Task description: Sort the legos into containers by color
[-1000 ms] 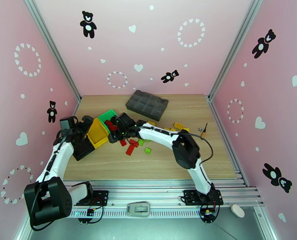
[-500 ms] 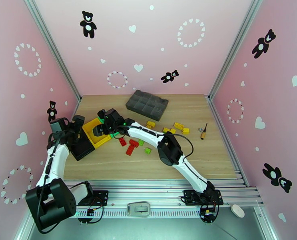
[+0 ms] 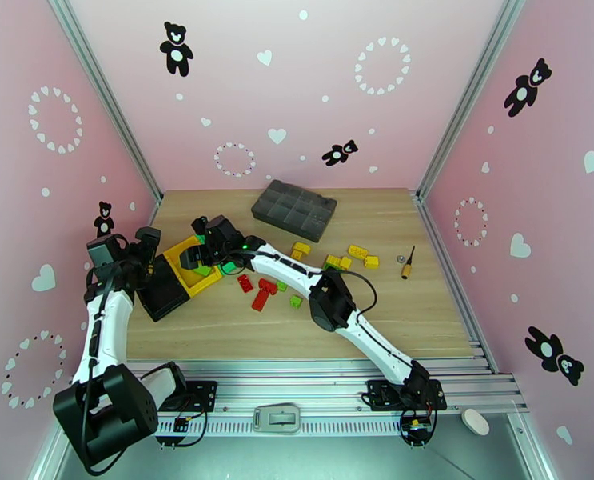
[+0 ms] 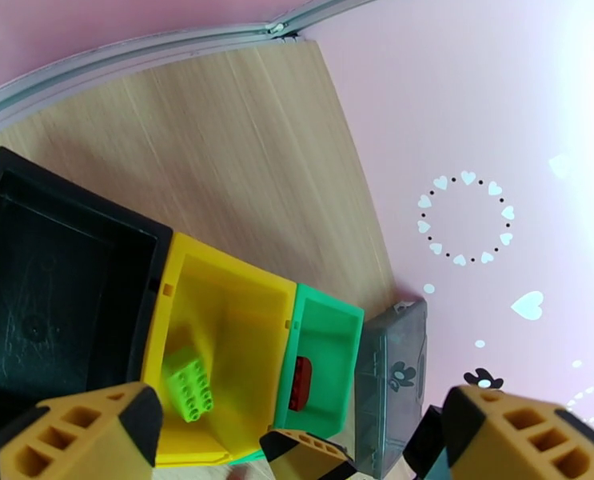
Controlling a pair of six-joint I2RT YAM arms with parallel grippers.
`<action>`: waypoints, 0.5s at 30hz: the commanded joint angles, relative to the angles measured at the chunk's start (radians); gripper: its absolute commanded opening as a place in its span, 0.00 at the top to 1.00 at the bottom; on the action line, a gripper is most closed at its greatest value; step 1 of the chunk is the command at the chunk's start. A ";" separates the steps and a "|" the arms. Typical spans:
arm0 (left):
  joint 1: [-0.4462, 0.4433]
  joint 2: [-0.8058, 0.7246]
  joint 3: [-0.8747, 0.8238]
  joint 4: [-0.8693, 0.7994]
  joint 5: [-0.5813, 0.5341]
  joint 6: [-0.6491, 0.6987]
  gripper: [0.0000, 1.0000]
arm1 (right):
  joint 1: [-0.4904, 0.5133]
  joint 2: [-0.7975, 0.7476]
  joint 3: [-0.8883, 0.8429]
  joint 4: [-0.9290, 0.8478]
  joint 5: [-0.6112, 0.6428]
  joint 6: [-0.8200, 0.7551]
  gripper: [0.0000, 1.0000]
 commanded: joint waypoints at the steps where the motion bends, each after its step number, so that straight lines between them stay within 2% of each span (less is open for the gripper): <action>1: 0.009 -0.030 -0.009 -0.012 0.049 0.005 0.02 | 0.016 -0.084 -0.042 -0.035 0.006 -0.050 0.22; 7: -0.004 -0.032 -0.047 -0.005 0.109 0.017 0.02 | 0.025 -0.284 -0.288 -0.060 0.102 -0.117 0.26; 10: -0.051 -0.040 -0.052 -0.023 0.096 0.041 0.03 | 0.024 -0.409 -0.463 -0.074 0.188 -0.155 0.27; 15: -0.236 -0.036 -0.055 -0.048 0.017 0.079 0.05 | 0.013 -0.607 -0.725 -0.097 0.300 -0.215 0.28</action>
